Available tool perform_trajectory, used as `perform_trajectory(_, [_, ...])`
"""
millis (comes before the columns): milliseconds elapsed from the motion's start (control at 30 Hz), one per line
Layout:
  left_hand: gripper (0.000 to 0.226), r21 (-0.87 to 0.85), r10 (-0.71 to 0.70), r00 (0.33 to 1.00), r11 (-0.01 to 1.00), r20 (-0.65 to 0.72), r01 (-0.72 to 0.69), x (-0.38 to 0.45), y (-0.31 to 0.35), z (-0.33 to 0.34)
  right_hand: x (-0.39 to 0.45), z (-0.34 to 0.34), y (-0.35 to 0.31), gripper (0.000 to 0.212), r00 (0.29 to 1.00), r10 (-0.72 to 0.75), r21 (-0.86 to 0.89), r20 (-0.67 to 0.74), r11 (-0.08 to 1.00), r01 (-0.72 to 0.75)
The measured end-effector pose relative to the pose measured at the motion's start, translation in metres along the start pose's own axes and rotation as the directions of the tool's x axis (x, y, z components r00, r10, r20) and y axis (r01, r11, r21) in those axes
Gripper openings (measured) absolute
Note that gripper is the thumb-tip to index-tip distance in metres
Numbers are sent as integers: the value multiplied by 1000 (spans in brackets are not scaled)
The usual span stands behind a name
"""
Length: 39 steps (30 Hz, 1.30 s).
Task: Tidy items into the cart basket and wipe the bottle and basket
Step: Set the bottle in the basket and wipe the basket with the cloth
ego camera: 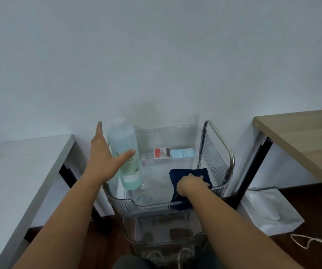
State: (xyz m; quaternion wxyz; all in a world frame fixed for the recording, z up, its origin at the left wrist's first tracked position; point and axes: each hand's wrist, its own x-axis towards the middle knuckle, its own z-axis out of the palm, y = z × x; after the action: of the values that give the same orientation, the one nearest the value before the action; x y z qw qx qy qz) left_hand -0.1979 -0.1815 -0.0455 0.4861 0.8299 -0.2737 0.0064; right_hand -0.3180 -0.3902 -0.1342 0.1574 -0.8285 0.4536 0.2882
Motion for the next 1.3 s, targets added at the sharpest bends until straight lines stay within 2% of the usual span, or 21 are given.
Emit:
perform_trajectory(67, [112, -234, -46, 989, 969, 140, 78, 3, 3, -3, -2, -4, 1, 59, 995, -95, -70, -37, 993, 92])
perform_trajectory(100, [110, -247, -45, 983, 965, 178, 88, 4, 1, -4, -2, -4, 1, 47, 986, -154, -110, -69, 983, 146])
perform_trajectory(167, [111, -138, -44, 982, 988, 184, 70, 4, -2, -4, -7, 1, -3, 34, 962, -240, -176, -133, 961, 216])
perform_trajectory(267, [106, 5, -97, 988, 995, 123, 97, 7, -2, -1, -17, 8, -24, 31, 919, -321, -236, -228, 934, 268])
perform_trajectory(400, [93, 87, -133, 987, 988, 94, 125, 6, 0, 0, -27, 12, -53, 46, 936, -298, -397, -186, 894, 206])
perform_trajectory(467, [91, 101, -137, 987, 987, 80, 129, 3, 1, -1, -32, 15, -60, 50, 903, -404, -482, -148, 827, 291])
perform_trajectory(500, [90, 103, -138, 988, 986, 73, 130, 3, 1, -1, -33, 16, -60, 42, 870, -476, -479, -127, 797, 366])
perform_trajectory(567, [90, 102, -136, 989, 986, 60, 130, 2, 1, 0, -35, 15, -53, 12, 805, -588, -434, -79, 747, 503])
perform_trajectory(600, [89, 106, -134, 989, 986, 55, 128, 3, 1, 0, -34, 11, -48, 9, 795, -604, -425, -62, 737, 526])
perform_trajectory(700, [88, 112, -139, 989, 985, 49, 133, 3, 1, 0, -30, -2, -35, 34, 796, -592, -433, -125, 754, 493])
perform_trajectory(800, [85, 118, -129, 991, 985, 42, 123, 4, 0, 1, -26, -1, -40, 54, 738, -660, -467, -141, 701, 539])
perform_trajectory(933, [80, 147, -107, 994, 984, 25, 102, 4, -4, 1, -33, 17, -67, 35, 676, -731, -538, -92, 608, 584])
perform_trajectory(1133, [81, 120, -106, 994, 987, 4, 105, -1, -5, 2, -41, 17, -74, 38, 539, -841, -691, 50, 360, 627])
perform_trajectory(1200, [81, 122, -95, 995, 988, 8, 94, -2, -4, 2, -34, 9, -60, 40, 554, -828, -737, 81, 325, 593])
perform_trajectory(1300, [81, 115, -102, 995, 988, 6, 101, -2, -5, 1, -25, -7, -41, 30, 617, -786, -784, 25, 368, 500])
